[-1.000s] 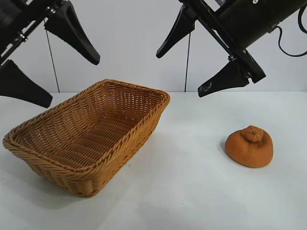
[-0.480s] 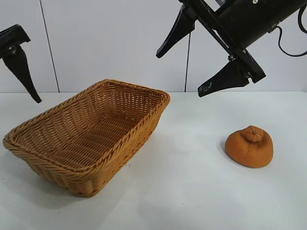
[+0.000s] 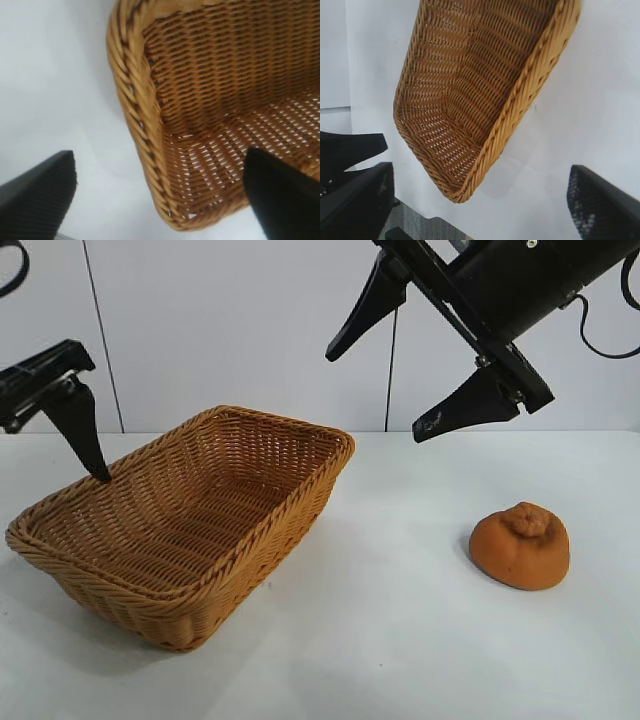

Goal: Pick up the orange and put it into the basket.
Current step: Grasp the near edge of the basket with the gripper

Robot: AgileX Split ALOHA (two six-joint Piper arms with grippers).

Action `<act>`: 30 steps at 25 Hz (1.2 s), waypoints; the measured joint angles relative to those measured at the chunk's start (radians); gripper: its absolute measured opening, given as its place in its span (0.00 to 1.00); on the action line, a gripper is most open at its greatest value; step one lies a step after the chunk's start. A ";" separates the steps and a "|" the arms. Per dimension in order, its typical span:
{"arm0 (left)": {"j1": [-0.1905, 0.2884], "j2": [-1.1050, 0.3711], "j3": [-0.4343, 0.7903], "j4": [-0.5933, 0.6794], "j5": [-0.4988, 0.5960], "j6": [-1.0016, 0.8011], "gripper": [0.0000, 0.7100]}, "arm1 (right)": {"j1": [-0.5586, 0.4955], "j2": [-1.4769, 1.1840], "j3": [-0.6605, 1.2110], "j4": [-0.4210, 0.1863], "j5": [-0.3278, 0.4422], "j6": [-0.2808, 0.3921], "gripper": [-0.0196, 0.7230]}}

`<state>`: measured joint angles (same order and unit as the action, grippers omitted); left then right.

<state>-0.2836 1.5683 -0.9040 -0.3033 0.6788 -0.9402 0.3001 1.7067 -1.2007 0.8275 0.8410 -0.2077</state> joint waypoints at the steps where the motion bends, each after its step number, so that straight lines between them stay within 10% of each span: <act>1: -0.002 0.019 0.000 -0.001 -0.011 -0.001 0.91 | 0.000 0.000 0.000 0.000 0.000 0.000 0.89; 30: -0.003 0.301 0.000 0.003 -0.260 -0.001 0.76 | 0.000 0.000 0.000 -0.006 -0.018 0.000 0.89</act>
<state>-0.2869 1.8692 -0.9040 -0.2999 0.4193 -0.9413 0.3001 1.7067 -1.2007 0.8214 0.8226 -0.2077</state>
